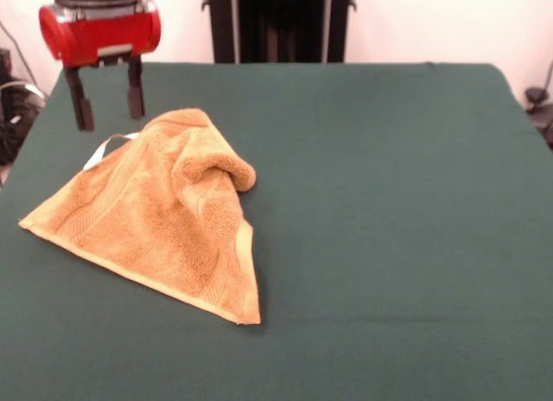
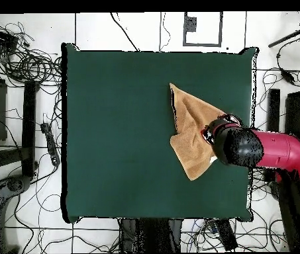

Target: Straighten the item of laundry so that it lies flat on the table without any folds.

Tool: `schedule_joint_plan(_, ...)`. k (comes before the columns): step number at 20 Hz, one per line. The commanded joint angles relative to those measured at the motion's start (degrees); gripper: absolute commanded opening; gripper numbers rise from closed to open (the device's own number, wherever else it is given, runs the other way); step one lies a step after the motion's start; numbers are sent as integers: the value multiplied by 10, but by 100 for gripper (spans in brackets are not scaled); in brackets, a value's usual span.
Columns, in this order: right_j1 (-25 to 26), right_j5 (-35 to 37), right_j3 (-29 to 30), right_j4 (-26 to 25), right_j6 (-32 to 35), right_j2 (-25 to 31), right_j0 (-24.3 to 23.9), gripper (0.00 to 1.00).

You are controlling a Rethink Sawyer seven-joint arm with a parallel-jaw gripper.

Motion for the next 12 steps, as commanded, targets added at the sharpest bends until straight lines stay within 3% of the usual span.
schedule_joint_plan(1,-18,11,83,43,172,-49,49,100)
schedule_joint_plan(7,-63,46,110,87,169,-74,78,100)
schedule_joint_plan(12,-37,20,128,110,137,-68,73,100)
